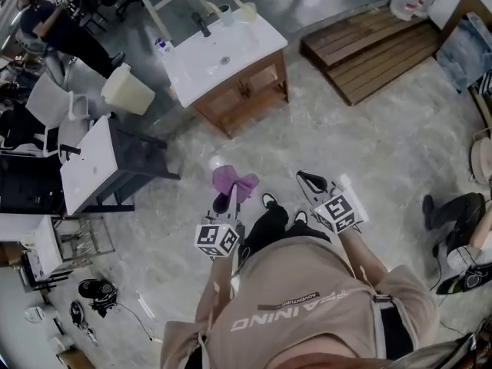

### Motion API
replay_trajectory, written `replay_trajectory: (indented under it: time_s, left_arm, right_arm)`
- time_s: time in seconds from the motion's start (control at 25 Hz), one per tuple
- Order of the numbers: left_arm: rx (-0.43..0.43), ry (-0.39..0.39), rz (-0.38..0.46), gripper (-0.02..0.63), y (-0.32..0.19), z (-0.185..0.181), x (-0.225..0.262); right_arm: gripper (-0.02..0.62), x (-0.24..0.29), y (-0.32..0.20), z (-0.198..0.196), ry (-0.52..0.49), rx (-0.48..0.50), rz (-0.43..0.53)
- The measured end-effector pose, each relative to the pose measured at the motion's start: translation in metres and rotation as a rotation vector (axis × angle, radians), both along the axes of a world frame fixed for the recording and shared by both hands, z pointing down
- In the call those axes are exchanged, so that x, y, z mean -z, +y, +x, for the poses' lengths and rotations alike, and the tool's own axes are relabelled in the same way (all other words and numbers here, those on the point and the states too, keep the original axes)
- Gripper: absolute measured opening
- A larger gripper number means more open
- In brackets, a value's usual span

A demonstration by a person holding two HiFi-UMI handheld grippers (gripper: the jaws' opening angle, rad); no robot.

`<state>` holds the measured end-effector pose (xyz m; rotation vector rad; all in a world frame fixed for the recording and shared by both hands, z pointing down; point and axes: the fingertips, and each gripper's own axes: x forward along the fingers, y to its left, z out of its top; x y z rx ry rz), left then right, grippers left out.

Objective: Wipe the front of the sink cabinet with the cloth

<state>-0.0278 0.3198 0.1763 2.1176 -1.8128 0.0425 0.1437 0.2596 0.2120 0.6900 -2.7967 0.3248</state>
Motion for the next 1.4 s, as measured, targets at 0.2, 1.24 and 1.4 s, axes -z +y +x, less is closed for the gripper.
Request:
replay_trajectory:
  time_s: [0.2,1.24,1.4]
  left_arm:
    - [0.004,0.029,-0.001,0.037,-0.034,-0.019,-0.007]
    - [0.010,0.028,0.053,0.037,-0.177,-0.159,0.030]
    - [0.070,0.027,0.032,0.037,-0.203,-0.166,0.029]
  right_arm:
    - [0.012,0.014,-0.031,-0.014,0.026,0.003,0.023]
    - [0.012,0.053,-0.196,-0.139,0.031,-0.015,0.092]
    - [0.012,0.051,-0.229,-0.151,0.009,0.038,0.087]
